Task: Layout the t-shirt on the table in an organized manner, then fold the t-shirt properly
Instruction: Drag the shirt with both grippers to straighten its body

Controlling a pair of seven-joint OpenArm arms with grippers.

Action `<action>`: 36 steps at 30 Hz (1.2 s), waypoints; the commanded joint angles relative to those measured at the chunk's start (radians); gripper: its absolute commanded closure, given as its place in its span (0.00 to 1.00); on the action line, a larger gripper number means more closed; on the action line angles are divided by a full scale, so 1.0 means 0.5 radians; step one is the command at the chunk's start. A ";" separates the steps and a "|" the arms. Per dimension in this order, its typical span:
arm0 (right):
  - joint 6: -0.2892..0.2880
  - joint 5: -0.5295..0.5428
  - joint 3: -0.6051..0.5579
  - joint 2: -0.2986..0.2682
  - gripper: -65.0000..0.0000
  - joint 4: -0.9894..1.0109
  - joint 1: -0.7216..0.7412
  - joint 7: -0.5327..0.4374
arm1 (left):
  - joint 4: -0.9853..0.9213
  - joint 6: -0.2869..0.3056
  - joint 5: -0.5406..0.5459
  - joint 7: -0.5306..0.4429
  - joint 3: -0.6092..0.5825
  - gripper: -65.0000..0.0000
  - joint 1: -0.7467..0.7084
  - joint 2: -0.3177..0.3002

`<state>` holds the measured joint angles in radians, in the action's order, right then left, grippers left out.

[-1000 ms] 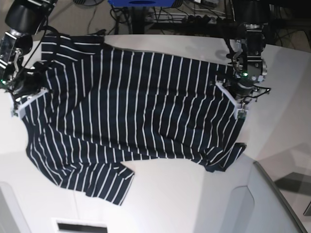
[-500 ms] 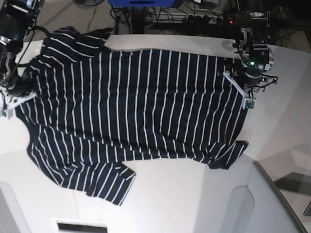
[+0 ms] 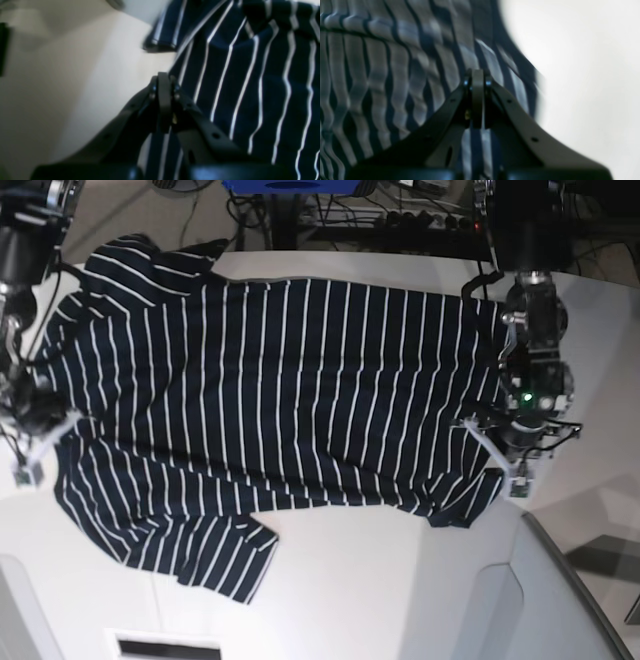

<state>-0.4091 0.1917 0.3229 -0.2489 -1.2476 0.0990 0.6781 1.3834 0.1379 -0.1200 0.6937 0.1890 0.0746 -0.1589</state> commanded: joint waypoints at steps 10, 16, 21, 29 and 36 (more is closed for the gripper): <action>0.025 -0.011 -0.429 -0.188 0.99 0.910 0.571 -0.676 | -0.218 -0.007 0.008 -0.186 -0.091 1.00 -0.169 -0.034; 0.025 -0.011 -0.850 -0.216 0.99 1.236 0.687 -0.956 | -0.163 -0.010 0.011 -0.195 -0.054 1.00 -0.390 -0.095; 0.050 -0.011 -0.930 -0.203 0.99 1.493 0.782 -0.989 | -0.142 -0.010 0.008 -0.198 0.142 1.00 -0.442 -0.086; 0.406 -0.011 -0.945 -0.200 0.98 1.754 0.847 -1.281 | -0.114 -0.010 0.021 -0.198 0.234 1.00 -0.421 -0.092; 0.310 -0.001 -0.927 -0.262 0.98 0.898 0.488 -1.177 | 0.245 -0.010 0.030 -0.186 0.237 1.00 -0.408 -0.052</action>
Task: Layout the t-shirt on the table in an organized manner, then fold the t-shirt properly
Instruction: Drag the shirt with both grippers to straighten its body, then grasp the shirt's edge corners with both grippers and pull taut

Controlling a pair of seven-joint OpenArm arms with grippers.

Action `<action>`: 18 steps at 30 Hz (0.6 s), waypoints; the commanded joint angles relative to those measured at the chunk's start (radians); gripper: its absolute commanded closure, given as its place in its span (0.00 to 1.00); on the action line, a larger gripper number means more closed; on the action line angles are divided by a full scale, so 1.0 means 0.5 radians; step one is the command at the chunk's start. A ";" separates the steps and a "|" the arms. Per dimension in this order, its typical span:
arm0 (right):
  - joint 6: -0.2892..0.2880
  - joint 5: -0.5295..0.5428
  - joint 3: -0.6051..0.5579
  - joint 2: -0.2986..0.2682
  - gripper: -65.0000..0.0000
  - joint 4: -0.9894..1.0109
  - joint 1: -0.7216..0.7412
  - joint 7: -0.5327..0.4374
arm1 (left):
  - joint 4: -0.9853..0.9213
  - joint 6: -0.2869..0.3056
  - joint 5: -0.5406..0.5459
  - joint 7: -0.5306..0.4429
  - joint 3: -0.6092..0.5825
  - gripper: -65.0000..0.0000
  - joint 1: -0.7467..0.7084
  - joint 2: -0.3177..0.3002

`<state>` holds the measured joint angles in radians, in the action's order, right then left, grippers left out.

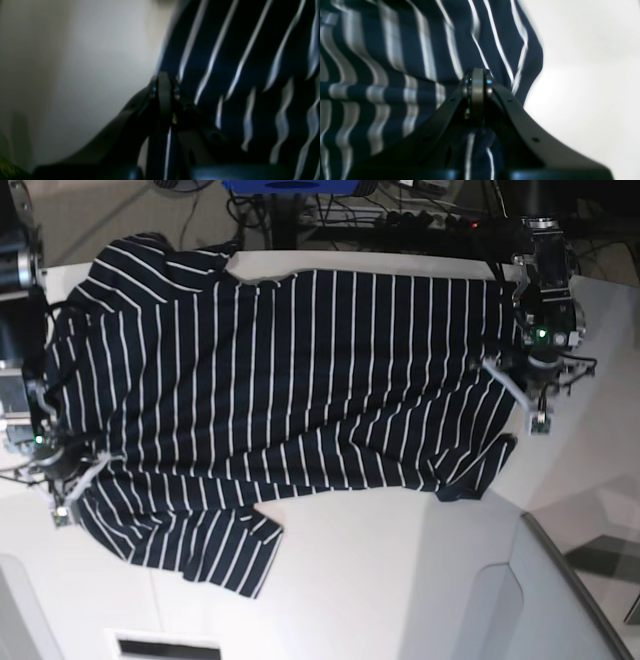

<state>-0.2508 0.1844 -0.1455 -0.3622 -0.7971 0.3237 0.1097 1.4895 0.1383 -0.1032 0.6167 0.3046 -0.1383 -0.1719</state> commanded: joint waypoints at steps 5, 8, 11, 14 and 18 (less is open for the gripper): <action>-0.012 0.016 0.498 0.094 0.97 -1.034 -0.538 0.556 | 0.162 -0.002 -0.004 -0.029 0.138 1.00 -0.035 -0.014; -0.022 0.013 0.971 0.352 0.86 -1.479 -0.818 0.850 | 0.134 -0.002 -0.001 -0.029 0.242 1.00 -0.050 -0.014; -0.022 0.013 1.179 0.474 0.54 -1.691 -0.977 1.007 | 0.107 -0.002 -0.001 -0.032 0.325 1.00 -0.078 -0.017; -0.043 0.019 1.287 0.557 0.17 -1.780 -1.118 1.080 | 0.110 0.035 0.015 -0.035 0.411 1.00 -0.121 -0.014; -0.252 0.170 1.612 0.747 0.14 -1.765 -1.164 1.096 | 0.088 0.323 0.321 -0.035 0.568 0.78 -0.179 -0.026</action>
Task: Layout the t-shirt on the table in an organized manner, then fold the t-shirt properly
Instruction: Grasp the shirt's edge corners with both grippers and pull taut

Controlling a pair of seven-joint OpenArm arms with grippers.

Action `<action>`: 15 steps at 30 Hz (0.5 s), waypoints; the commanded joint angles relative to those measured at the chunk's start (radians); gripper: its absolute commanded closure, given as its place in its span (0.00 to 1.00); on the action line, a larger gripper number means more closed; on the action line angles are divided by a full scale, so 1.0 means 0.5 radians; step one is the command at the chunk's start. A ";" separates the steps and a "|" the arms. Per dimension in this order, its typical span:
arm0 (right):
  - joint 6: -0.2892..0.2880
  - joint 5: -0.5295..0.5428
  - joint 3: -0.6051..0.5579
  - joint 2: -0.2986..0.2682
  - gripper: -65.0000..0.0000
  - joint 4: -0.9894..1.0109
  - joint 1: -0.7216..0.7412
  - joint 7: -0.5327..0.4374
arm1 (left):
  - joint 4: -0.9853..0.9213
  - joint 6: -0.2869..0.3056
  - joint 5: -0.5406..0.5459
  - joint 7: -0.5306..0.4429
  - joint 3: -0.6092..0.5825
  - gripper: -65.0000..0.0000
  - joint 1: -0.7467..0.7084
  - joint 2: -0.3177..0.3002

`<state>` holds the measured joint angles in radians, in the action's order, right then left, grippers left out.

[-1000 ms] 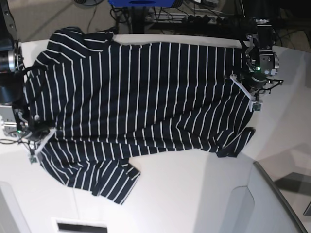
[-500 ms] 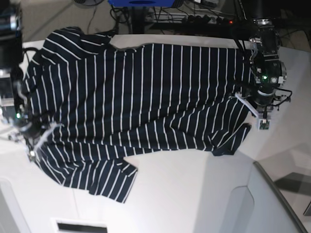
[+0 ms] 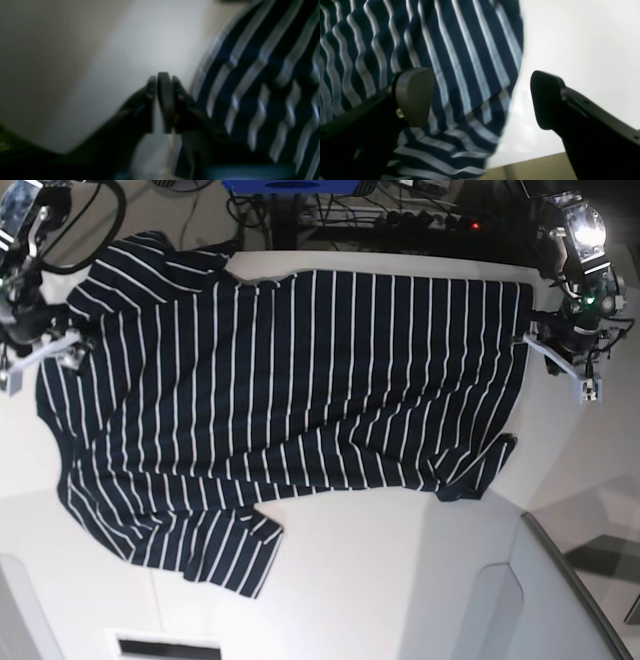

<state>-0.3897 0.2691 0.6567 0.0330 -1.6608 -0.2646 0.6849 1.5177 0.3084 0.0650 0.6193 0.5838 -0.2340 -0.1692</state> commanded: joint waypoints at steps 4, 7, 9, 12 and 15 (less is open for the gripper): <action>-0.078 0.319 0.244 -0.003 0.17 0.073 0.021 0.077 | -0.014 0.124 0.120 -0.043 0.169 0.58 -0.028 -0.050; -0.078 0.412 0.269 -0.003 0.17 0.113 0.021 0.105 | -0.017 0.130 0.129 -0.043 0.181 0.55 -0.074 -0.062; -0.078 0.405 0.272 0.000 0.17 0.113 0.015 0.102 | -0.011 0.143 0.138 -0.046 0.181 0.55 -0.098 -0.071; -0.078 0.408 0.272 0.000 0.17 0.168 0.012 0.102 | -0.014 0.143 0.138 -0.046 0.184 0.54 -0.144 -0.074; -0.078 0.412 0.275 -0.012 0.17 0.319 0.021 0.098 | -0.014 0.143 0.141 -0.046 0.187 0.54 -0.193 -0.074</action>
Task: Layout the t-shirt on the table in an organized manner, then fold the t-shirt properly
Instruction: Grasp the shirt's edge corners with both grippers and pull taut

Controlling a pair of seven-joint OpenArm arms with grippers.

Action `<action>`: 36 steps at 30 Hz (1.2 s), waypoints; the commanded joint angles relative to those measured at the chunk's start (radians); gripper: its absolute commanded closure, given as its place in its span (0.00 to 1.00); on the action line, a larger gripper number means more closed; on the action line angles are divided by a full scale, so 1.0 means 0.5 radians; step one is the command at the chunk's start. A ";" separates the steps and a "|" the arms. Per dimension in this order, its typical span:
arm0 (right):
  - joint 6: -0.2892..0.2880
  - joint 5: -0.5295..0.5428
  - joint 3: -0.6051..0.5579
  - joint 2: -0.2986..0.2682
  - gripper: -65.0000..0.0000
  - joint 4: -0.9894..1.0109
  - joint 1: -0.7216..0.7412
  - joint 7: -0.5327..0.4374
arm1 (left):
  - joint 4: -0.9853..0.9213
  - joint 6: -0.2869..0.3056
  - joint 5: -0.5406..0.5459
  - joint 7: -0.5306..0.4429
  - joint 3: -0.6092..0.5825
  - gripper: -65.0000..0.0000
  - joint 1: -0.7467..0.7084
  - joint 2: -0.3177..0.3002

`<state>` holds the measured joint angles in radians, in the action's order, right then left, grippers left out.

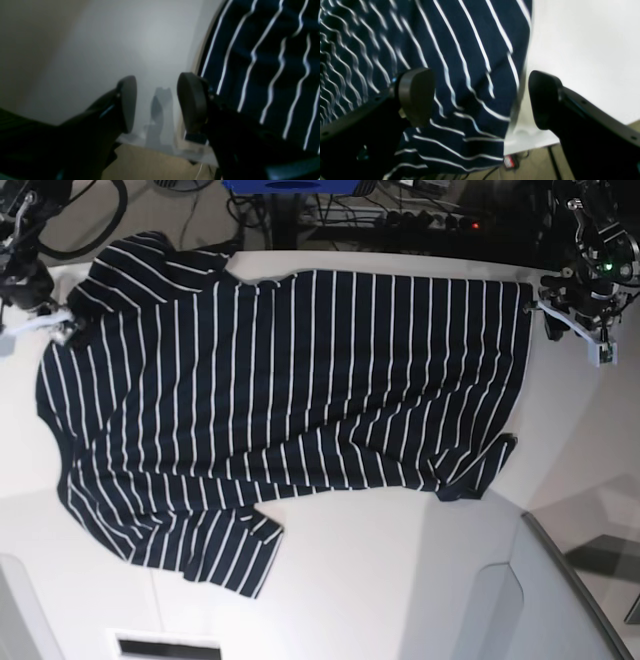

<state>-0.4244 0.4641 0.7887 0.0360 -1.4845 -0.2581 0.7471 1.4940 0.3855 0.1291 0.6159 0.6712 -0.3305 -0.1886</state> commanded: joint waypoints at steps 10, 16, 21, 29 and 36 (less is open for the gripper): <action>-0.178 0.028 0.011 -0.061 0.18 0.292 0.094 -0.017 | 0.033 0.136 0.016 -0.030 0.224 0.55 -0.089 0.029; -0.248 0.025 -0.002 -0.061 0.26 0.396 0.137 -0.011 | 0.039 0.305 0.016 -0.027 0.286 0.54 -0.144 0.161; -0.251 0.019 -0.008 -0.061 0.91 0.399 0.137 -0.011 | 0.045 0.326 0.016 -0.027 0.292 0.54 -0.203 0.247; -0.251 0.012 -0.014 -0.061 1.00 0.399 0.131 -0.007 | 0.033 0.326 0.234 -0.027 0.402 0.35 -0.289 0.244; -0.254 0.012 -0.017 -0.064 1.00 0.399 0.134 -0.007 | 0.033 0.326 0.366 -0.027 0.414 0.27 -0.273 0.241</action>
<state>-0.5503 0.4721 0.7807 0.0135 -1.2747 -0.1925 0.7372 1.4967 0.5472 0.2977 0.6170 0.8738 -0.4595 -0.0563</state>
